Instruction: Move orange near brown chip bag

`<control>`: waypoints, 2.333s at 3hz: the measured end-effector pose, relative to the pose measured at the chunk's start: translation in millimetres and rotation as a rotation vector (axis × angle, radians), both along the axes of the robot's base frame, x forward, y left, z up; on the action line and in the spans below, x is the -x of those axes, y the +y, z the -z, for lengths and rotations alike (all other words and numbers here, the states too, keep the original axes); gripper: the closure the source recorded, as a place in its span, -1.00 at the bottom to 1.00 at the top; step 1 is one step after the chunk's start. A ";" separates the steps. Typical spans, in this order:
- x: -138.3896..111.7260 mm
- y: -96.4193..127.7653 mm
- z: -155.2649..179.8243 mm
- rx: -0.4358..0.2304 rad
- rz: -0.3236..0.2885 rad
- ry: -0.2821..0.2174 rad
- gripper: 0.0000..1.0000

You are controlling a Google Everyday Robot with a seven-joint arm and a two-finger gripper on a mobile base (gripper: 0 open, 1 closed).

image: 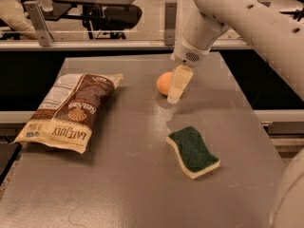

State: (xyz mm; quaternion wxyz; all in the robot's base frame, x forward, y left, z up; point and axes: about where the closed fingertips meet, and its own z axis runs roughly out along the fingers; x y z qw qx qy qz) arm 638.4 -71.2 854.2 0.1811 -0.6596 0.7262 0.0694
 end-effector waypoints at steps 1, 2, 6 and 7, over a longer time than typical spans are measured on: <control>-0.2 11.8 6.2 -0.016 -0.027 0.020 -0.50; 0.4 15.7 8.5 -0.018 -0.039 0.027 -0.03; 63.7 118.7 8.9 -0.098 -0.308 0.094 1.00; 72.0 136.2 6.5 -0.133 -0.348 0.089 1.00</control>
Offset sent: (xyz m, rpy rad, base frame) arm -0.0017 0.0176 -0.0069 0.0191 0.0311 0.0500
